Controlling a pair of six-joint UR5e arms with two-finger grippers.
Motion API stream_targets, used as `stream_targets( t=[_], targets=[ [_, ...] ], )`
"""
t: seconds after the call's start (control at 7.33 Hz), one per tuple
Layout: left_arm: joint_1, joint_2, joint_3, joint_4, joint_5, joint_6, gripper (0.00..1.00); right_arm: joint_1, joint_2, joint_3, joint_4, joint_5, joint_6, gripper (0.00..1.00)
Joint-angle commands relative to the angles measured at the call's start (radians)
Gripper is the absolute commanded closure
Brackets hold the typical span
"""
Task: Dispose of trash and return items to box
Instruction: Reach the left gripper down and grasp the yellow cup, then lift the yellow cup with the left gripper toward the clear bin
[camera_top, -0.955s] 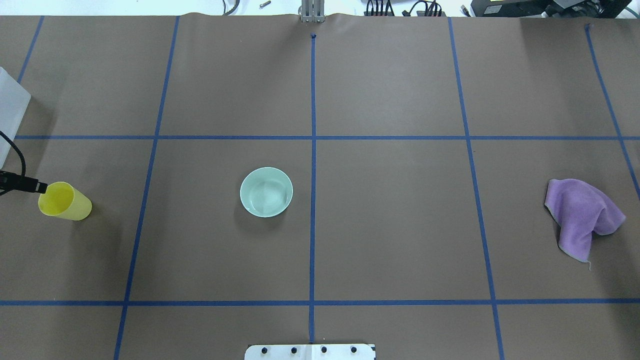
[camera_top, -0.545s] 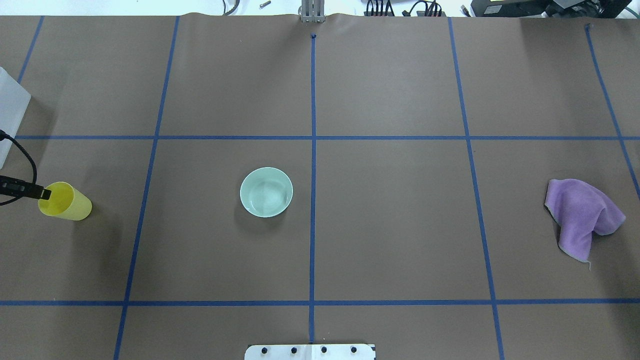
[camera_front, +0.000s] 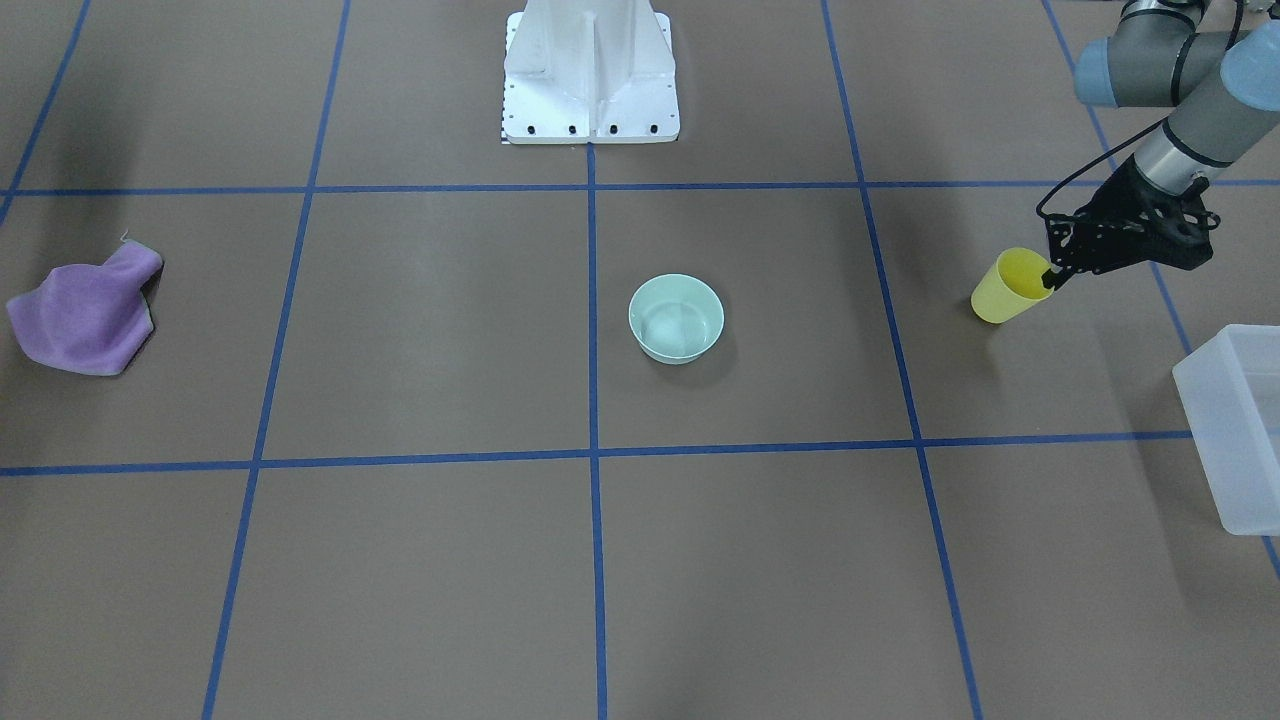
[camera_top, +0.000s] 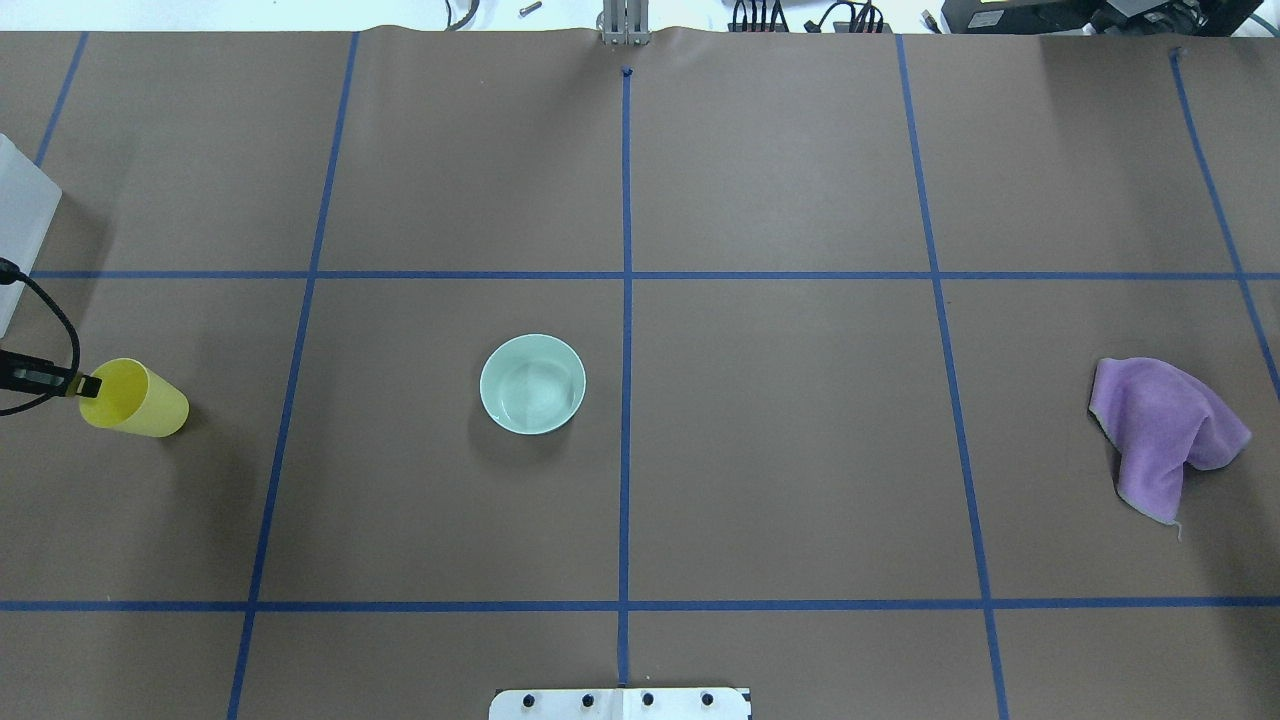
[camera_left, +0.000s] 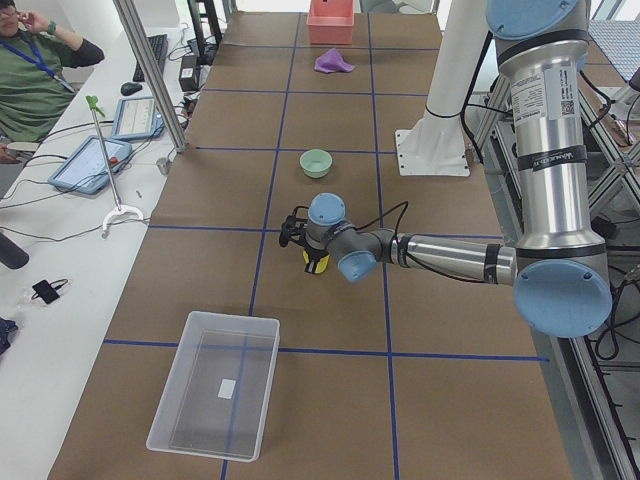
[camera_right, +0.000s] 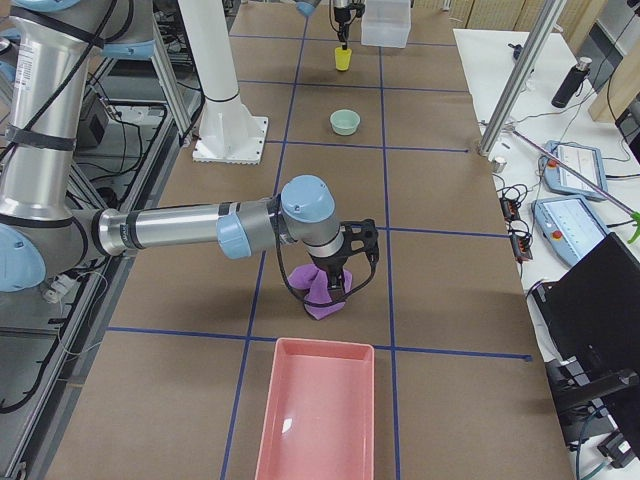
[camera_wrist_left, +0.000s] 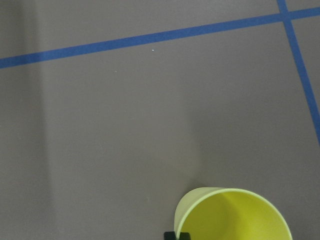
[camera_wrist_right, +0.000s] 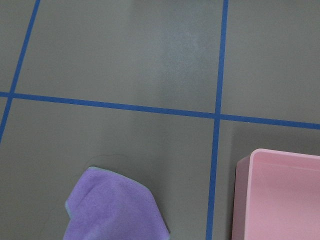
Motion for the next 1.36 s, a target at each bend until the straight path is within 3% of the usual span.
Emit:
stream_targets(
  t=[0.0,0.27,0.68,0.82,1.09,1.23],
  targets=[
    [-0.055,0.005,-0.037,0.001,-0.126,0.009,1.00,0.000,0.000,-0.001,0.000,0.000,0.000,0.00],
    [-0.230,0.002,-0.009,0.034,-0.139,0.100,1.00,0.000,-0.003,-0.001,0.000,0.002,0.000,0.00],
    [-0.484,-0.123,0.006,0.475,-0.136,0.526,1.00,0.000,-0.006,-0.001,0.000,0.003,0.000,0.00],
    [-0.560,-0.207,0.079,0.586,-0.133,0.644,1.00,0.000,-0.006,-0.001,0.000,0.003,0.000,0.00],
    [-0.622,-0.394,0.411,0.573,-0.133,0.829,1.00,0.000,-0.008,-0.001,0.000,0.005,0.000,0.00],
    [-0.619,-0.427,0.516,0.508,-0.131,0.830,1.00,0.000,-0.008,-0.001,0.005,0.003,0.000,0.00]
  ],
)
